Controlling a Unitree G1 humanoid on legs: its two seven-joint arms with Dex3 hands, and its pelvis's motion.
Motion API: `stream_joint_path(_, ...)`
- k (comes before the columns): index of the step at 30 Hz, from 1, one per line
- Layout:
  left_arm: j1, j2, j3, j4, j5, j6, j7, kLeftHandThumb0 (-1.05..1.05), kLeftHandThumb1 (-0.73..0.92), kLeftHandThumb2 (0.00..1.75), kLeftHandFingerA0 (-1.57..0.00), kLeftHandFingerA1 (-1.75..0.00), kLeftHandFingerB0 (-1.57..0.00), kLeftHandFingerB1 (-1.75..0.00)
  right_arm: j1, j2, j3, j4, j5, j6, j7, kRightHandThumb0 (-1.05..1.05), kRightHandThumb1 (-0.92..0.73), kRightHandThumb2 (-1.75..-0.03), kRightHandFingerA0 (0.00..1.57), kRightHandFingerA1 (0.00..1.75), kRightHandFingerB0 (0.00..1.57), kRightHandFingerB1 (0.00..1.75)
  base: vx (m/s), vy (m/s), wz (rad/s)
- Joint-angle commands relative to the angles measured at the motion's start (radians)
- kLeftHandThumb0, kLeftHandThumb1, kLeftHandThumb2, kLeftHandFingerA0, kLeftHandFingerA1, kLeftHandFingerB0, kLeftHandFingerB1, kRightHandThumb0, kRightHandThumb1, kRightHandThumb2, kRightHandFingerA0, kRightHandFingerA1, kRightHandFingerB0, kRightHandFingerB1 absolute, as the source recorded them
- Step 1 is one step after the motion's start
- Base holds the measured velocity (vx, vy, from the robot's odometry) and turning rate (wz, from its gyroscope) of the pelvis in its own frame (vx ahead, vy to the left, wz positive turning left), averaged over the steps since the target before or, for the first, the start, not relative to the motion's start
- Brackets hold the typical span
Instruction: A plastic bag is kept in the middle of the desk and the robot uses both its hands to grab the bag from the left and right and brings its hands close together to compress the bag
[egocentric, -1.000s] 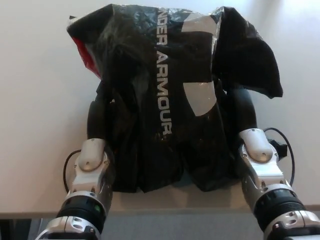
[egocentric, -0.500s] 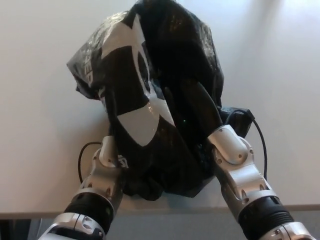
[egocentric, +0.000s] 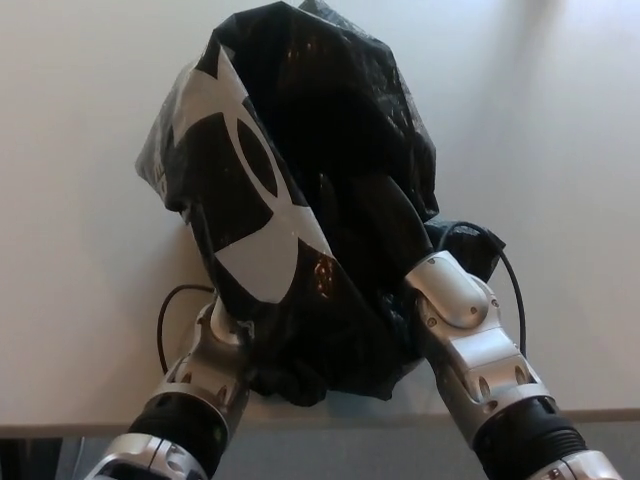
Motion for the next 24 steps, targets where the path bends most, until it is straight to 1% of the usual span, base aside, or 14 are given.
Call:
stream_joint_path(1, -0.007, -0.021, -0.039, -0.036, 0.058, 0.013, -0.012, -0.83, 0.92, 1.24, -0.05, -0.14, -0.06, -0.17, 0.019, 0.058, 0.013, -0.008, 0.045, 0.071, 0.083, -0.96, -0.87, -1.21, 0.00, 0.16, 0.00, 0.04, 0.00, 0.000, 0.00)
stream_joint_path(7, 0.015, -0.011, 0.000, -0.010, 0.013, -0.081, -0.015, -0.76, 0.81, 1.15, -0.03, -0.29, -0.10, -0.30, 0.030, 0.035, -0.008, -0.036, 0.067, 0.053, 0.093, -0.95, -0.85, -1.19, 0.01, 0.24, 0.00, 0.05, 0.00, 0.000, 0.00)
stream_joint_path(9, 0.027, 0.076, 0.002, -0.039, 0.025, 0.021, -0.067, -0.75, 0.84, 1.17, 0.00, -0.26, -0.03, -0.20, 0.071, 0.037, -0.063, -0.077, 0.057, -0.046, -0.021, -0.37, -0.50, -1.09, 0.01, 0.49, 0.00, 0.49, 0.00, 0.000, 0.00)
stream_joint_path(11, 0.054, 0.119, 0.032, -0.056, 0.002, -0.062, -0.084, -0.64, 0.92, 0.81, -0.17, -0.39, -0.16, -0.33, 0.082, 0.033, -0.109, -0.100, 0.064, -0.122, -0.054, -0.77, -0.69, -0.98, 0.20, 0.48, 0.13, 0.41, 0.00, 0.000, 0.00)
stream_joint_path(12, 0.058, 0.125, 0.064, -0.070, -0.033, -0.043, -0.091, -0.84, 0.85, 1.17, -0.05, -0.46, -0.06, -0.43, 0.081, 0.021, -0.126, -0.116, 0.048, -0.135, -0.081, -0.74, -0.84, -0.66, 0.36, 0.39, 0.28, 0.31, 0.00, 0.000, 0.00)
stream_joint_path(16, 0.123, 0.227, 0.220, -0.215, -0.151, -0.037, -0.176, -0.82, 0.84, 1.18, -0.04, -0.36, -0.09, -0.21, 0.069, -0.121, -0.227, -0.202, -0.040, -0.212, -0.162, -0.71, -0.85, -0.66, 0.51, 0.42, 0.47, 0.39, 0.00, 0.000, 0.00)
stream_joint_path(17, 0.134, 0.248, 0.241, -0.241, -0.165, -0.045, -0.195, -0.82, 0.84, 1.18, -0.04, -0.36, -0.09, -0.21, 0.065, -0.148, -0.242, -0.201, -0.059, -0.242, -0.172, -0.71, -0.85, -0.66, 0.51, 0.42, 0.47, 0.39, 0.00, 0.000, 0.00)
stream_joint_path(18, 0.161, 0.274, 0.269, -0.289, -0.185, -0.051, -0.219, -0.82, 0.92, 0.77, -0.08, -0.29, -0.07, -0.25, 0.074, -0.202, -0.263, -0.235, -0.100, -0.246, -0.191, -0.71, -0.87, -0.67, 0.51, 0.41, 0.47, 0.38, 0.00, 0.000, 0.00)
stream_joint_path(19, 0.188, 0.305, 0.300, -0.343, -0.203, -0.066, -0.234, -0.89, 0.79, 1.17, -0.13, -0.48, 0.00, -0.33, 0.090, -0.258, -0.287, -0.280, -0.128, -0.241, -0.197, -0.69, -0.87, -0.67, 0.44, 0.41, 0.43, 0.37, 0.00, 0.000, 0.00)
stream_joint_path(20, 0.200, 0.322, 0.315, -0.371, -0.211, -0.075, -0.239, -0.89, 0.79, 1.17, -0.13, -0.48, 0.00, -0.33, 0.098, -0.284, -0.299, -0.303, -0.138, -0.237, -0.197, -0.69, -0.87, -0.67, 0.44, 0.41, 0.43, 0.37, 0.00, 0.000, 0.00)
stream_joint_path(21, 0.243, 0.356, 0.353, -0.456, -0.228, -0.097, -0.248, -0.86, 0.76, 1.11, -0.09, -0.45, -0.07, -0.38, 0.133, -0.343, -0.331, -0.364, -0.148, -0.250, -0.186, -0.72, -0.72, -1.09, 0.36, 0.54, 0.30, 0.49, 0.00, 0.000, 0.00)
stream_joint_path(22, 0.264, 0.373, 0.377, -0.504, -0.242, -0.106, -0.255, -0.86, 0.74, 1.15, -0.12, -0.47, 0.00, -0.39, 0.153, -0.367, -0.347, -0.400, -0.148, -0.251, -0.183, -0.76, -0.72, -1.08, 0.31, 0.53, 0.25, 0.47, 0.00, 0.000, 0.00)
stream_joint_path(23, 0.285, 0.386, 0.397, -0.550, -0.248, -0.116, -0.253, -0.85, 0.76, 1.13, -0.09, -0.44, -0.02, -0.39, 0.170, -0.389, -0.359, -0.432, -0.148, -0.244, -0.179, -0.76, -0.87, -0.66, 0.29, 0.36, 0.28, 0.32, 0.00, 0.000, 0.00)
stream_joint_path(24, 0.334, 0.410, 0.430, -0.661, -0.270, -0.124, -0.258, -0.80, 0.77, 1.15, -0.07, -0.40, -0.06, -0.25, 0.207, -0.427, -0.387, -0.498, -0.140, -0.221, -0.162, -0.38, -0.43, -1.05, 0.01, 0.50, 0.00, 0.48, 0.00, 0.000, 0.00)
